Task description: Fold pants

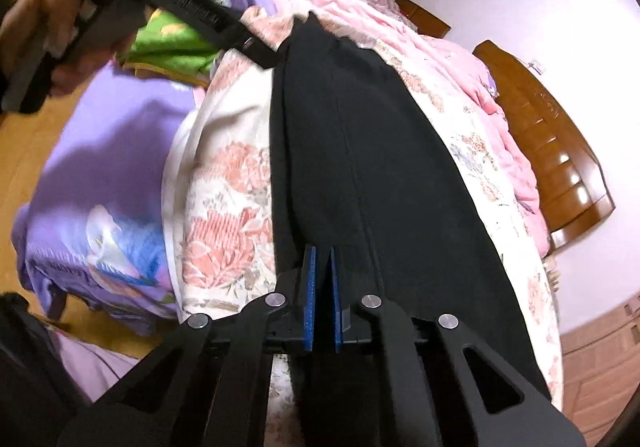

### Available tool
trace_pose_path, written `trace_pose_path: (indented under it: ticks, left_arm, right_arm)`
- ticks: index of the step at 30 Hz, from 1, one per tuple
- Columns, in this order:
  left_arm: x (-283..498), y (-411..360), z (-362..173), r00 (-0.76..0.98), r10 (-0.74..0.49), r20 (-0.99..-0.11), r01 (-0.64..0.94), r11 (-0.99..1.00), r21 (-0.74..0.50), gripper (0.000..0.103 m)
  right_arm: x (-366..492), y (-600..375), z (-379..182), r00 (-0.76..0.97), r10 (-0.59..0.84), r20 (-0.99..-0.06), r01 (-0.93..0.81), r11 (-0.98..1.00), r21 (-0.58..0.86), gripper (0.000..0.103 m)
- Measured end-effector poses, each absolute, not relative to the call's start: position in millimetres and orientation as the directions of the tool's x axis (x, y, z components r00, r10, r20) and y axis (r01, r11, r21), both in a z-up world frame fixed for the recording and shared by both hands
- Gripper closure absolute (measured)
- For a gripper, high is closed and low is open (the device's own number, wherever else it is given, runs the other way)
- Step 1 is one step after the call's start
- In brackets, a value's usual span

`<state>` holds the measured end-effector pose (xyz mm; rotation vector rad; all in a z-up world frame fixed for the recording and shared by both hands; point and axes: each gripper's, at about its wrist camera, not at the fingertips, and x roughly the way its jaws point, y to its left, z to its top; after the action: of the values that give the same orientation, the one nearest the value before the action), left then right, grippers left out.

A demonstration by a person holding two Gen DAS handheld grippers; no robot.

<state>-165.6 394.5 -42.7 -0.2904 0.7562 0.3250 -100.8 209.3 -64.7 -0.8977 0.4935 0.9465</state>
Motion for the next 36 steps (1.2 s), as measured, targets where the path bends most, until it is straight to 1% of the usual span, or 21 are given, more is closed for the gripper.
trace_pose_path:
  ticks: [3, 5, 8, 12, 16, 18, 21, 22, 24, 25, 26, 27, 28, 30, 32, 35, 36]
  left_arm:
    - [-169.6, 397.1, -45.0, 0.679, 0.181, -0.711, -0.400, 0.904, -0.152, 0.002]
    - [-171.8, 399.3, -46.2, 0.689, 0.153, -0.708, -0.397, 0.898, -0.192, 0.002]
    - [-168.5, 396.4, -48.3, 0.715, 0.063, -0.697, -0.359, 0.888, -0.287, 0.002]
    - [-153.4, 380.3, -41.1, 0.738, 0.007, -0.674, -0.304, 0.896, -0.323, 0.002]
    - [-123.7, 354.1, -27.9, 0.761, 0.024, -0.648, -0.236, 0.941, -0.244, 0.002]
    - [-108.9, 345.9, -30.6, 0.750, 0.030, -0.660, -0.219, 0.954, -0.206, 0.002]
    - [-88.5, 338.7, -57.0, 0.630, 0.121, -0.767, -0.278, 0.958, -0.077, 0.001]
    - [-90.9, 336.0, -62.1, 0.633, 0.137, -0.762, -0.268, 0.962, -0.049, 0.001]
    - [-97.3, 337.1, -60.2, 0.632, 0.131, -0.764, -0.270, 0.961, -0.059, 0.001]
    - [-101.3, 339.2, -58.8, 0.627, 0.124, -0.769, -0.273, 0.960, -0.068, 0.001]
    - [-106.7, 341.4, -56.0, 0.630, 0.121, -0.767, -0.276, 0.958, -0.076, 0.001]
    - [-115.1, 344.5, -52.1, 0.642, 0.127, -0.757, -0.284, 0.955, -0.081, 0.002]
    - [-128.6, 353.3, -47.2, 0.659, 0.141, -0.738, -0.309, 0.946, -0.095, 0.002]
    - [-151.0, 370.6, -43.1, 0.676, 0.168, -0.717, -0.368, 0.920, -0.132, 0.002]
    - [-176.9, 396.4, -42.6, 0.680, 0.233, -0.696, -0.471, 0.866, -0.170, 0.002]
    - [-202.9, 425.0, -43.7, 0.659, 0.290, -0.694, -0.581, 0.783, -0.224, 0.002]
    - [-209.2, 429.4, -43.5, 0.659, 0.295, -0.692, -0.596, 0.767, -0.240, 0.002]
  right_arm:
    - [-91.7, 200.3, -50.1, 0.467, 0.521, -0.714, -0.883, 0.316, -0.347, 0.096]
    - [-85.7, 196.0, -46.1, 0.436, 0.540, -0.720, -0.896, 0.332, -0.294, 0.096]
    - [-85.9, 201.1, -65.4, 0.412, 0.508, -0.757, -0.908, 0.303, -0.290, 0.096]
    - [-89.3, 203.3, -66.5, 0.409, 0.514, -0.754, -0.909, 0.299, -0.290, 0.096]
    - [-89.8, 201.5, -67.5, 0.411, 0.518, -0.750, -0.909, 0.297, -0.294, 0.096]
    - [-90.3, 201.5, -68.5, 0.412, 0.520, -0.748, -0.908, 0.303, -0.289, 0.096]
    - [-89.1, 199.5, -68.5, 0.402, 0.526, -0.749, -0.912, 0.307, -0.274, 0.095]
    - [-87.3, 198.9, -68.9, 0.389, 0.528, -0.755, -0.916, 0.308, -0.257, 0.090]
    - [-84.5, 198.3, -68.1, 0.361, 0.533, -0.766, -0.925, 0.307, -0.222, 0.084]
    - [-83.7, 198.3, -67.0, 0.351, 0.532, -0.771, -0.928, 0.306, -0.212, 0.070]
    - [-83.1, 198.3, -63.4, 0.311, 0.539, -0.783, -0.941, 0.288, -0.175, 0.059]
    - [-84.2, 198.3, -60.8, 0.293, 0.546, -0.785, -0.947, 0.278, -0.160, 0.034]
    - [-85.7, 197.7, -53.4, 0.308, 0.559, -0.770, -0.943, 0.285, -0.171, 0.020]
    - [-84.6, 202.7, -38.8, 0.314, 0.590, -0.744, -0.943, 0.286, -0.171, 0.020]
    - [-78.3, 217.1, -26.0, 0.301, 0.614, -0.729, -0.947, 0.281, -0.154, 0.020]
    - [-70.5, 268.3, -10.9, 0.308, 0.629, -0.714, -0.949, 0.250, -0.190, 0.020]
    - [-70.5, 293.3, -10.2, 0.312, 0.632, -0.709, -0.950, 0.233, -0.210, 0.023]
